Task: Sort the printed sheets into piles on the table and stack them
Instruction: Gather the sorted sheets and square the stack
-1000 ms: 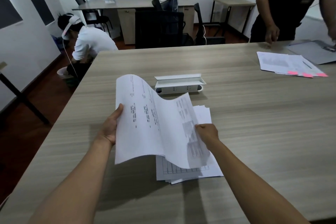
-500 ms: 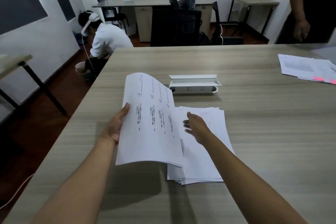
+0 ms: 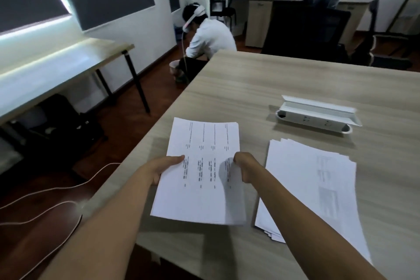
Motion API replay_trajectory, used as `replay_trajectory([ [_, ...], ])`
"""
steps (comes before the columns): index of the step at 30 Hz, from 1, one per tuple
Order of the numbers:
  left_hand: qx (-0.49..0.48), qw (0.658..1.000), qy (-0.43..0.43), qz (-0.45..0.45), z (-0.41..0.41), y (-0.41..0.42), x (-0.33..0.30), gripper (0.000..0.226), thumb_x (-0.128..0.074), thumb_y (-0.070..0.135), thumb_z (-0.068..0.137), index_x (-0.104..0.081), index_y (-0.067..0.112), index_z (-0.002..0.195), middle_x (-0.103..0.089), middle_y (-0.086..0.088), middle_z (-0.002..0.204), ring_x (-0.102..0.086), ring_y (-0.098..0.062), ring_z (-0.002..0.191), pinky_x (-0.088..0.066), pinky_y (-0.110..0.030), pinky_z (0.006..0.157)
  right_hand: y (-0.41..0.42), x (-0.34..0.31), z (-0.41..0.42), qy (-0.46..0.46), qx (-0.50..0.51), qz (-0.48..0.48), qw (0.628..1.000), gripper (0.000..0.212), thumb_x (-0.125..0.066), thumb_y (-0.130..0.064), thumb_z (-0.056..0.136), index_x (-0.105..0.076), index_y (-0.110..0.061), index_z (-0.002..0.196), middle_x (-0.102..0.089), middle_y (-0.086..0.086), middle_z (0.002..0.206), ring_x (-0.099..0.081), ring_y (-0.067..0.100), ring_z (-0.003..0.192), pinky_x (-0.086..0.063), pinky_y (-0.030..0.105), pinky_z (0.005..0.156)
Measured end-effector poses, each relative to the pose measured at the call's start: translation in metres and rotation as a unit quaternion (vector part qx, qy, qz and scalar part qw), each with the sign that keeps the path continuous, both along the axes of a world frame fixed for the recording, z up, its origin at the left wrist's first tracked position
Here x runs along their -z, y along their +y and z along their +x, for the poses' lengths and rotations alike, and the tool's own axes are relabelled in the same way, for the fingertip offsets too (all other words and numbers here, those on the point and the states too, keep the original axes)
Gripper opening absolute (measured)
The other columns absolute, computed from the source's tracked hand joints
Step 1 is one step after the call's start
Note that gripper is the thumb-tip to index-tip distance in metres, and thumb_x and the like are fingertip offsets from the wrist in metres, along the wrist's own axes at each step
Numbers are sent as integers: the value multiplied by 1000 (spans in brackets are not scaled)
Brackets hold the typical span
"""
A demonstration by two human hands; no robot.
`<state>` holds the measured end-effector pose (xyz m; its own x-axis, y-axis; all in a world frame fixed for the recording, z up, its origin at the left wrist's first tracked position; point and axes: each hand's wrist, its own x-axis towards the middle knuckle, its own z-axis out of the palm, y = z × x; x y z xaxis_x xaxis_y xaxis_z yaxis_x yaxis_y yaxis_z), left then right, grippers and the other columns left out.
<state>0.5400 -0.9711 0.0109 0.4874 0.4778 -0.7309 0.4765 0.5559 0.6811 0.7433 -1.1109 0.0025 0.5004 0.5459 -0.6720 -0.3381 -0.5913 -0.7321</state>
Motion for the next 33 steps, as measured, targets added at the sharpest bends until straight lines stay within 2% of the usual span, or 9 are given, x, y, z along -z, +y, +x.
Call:
replay_trajectory([
  [4, -85, 995, 35, 46, -16, -7, 9, 23, -61, 14, 92, -62, 0, 109, -66, -22, 116, -65, -38, 102, -52, -47, 84, 16, 11, -20, -15, -32, -8, 999, 21, -34, -8, 93, -53, -1, 98, -56, 10, 81, -52, 23, 68, -40, 32, 73],
  [8, -143, 972, 103, 156, -24, -14, 28, 22, -66, 10, 86, -62, -8, 99, -69, -21, 99, -67, -33, 85, -56, -37, 77, 25, 19, -35, -1, -48, -2, 999, 22, -35, -7, 93, -55, 0, 99, -57, 9, 78, -53, 22, 66, -42, 31, 69],
  [11, -135, 961, 129, 203, -23, -19, 35, 12, -67, 11, 85, -59, 3, 86, -60, -3, 70, -58, -14, 59, -45, -18, 46, 26, 22, -41, 0, -38, -4, 999, 19, -39, -8, 92, -57, -2, 93, -58, 8, 73, -53, 22, 60, -43, 28, 54],
  [15, -122, 944, 180, 247, -21, -20, 42, 17, -66, 20, 80, -60, 4, 84, -65, -10, 89, -62, -22, 73, -49, -29, 69, 19, 25, -35, 2, -4, -11, 1000, 20, -38, -2, 87, -52, -4, 73, -48, 7, 65, -43, 21, 52, -33, 26, 48],
  [20, -62, 919, 224, 319, 12, -26, 36, 53, -61, 30, 84, -52, 5, 130, -52, -15, 135, -53, -34, 119, -45, -36, 94, -3, 16, -17, -4, 50, -7, 999, 16, -44, -6, 87, -49, -4, 72, -47, 10, 71, -46, 23, 66, -41, 33, 71],
  [23, -10, 891, 246, 382, 52, -36, 34, 48, -57, 36, 87, -54, 14, 129, -48, -15, 136, -45, -34, 123, -42, -40, 98, -26, 9, 7, -34, 89, -1, 995, 7, -44, -6, 88, -48, -3, 83, -46, 11, 77, -46, 22, 65, -43, 32, 70],
  [27, 65, 907, 193, 367, 107, -59, 32, 44, -55, 35, 88, -54, 14, 127, -47, -13, 136, -46, -33, 124, -41, -38, 99, -76, 4, 50, -126, 126, -24, 984, 30, -42, -4, 87, -34, -11, 59, -36, 6, 63, -36, 20, 57, -36, 29, 65],
  [30, 124, 911, 133, 371, 144, -84, 31, 19, -56, 27, 87, -63, 13, 97, -63, -7, 104, -56, -32, 105, -44, -33, 88, -126, 3, 76, -214, 157, -94, 960, 32, -41, -5, 86, -31, -12, 56, -37, 5, 62, -38, 22, 61, -32, 25, 59],
  [33, 189, 918, 93, 337, 175, -113, 31, 18, -57, 22, 85, -58, 8, 74, -59, -10, 76, -60, -30, 80, -44, -30, 68, -176, 12, 92, -249, 186, -190, 931, 19, -43, -14, 88, -60, -5, 93, -53, 19, 110, -51, 34, 103, -41, 32, 83],
])
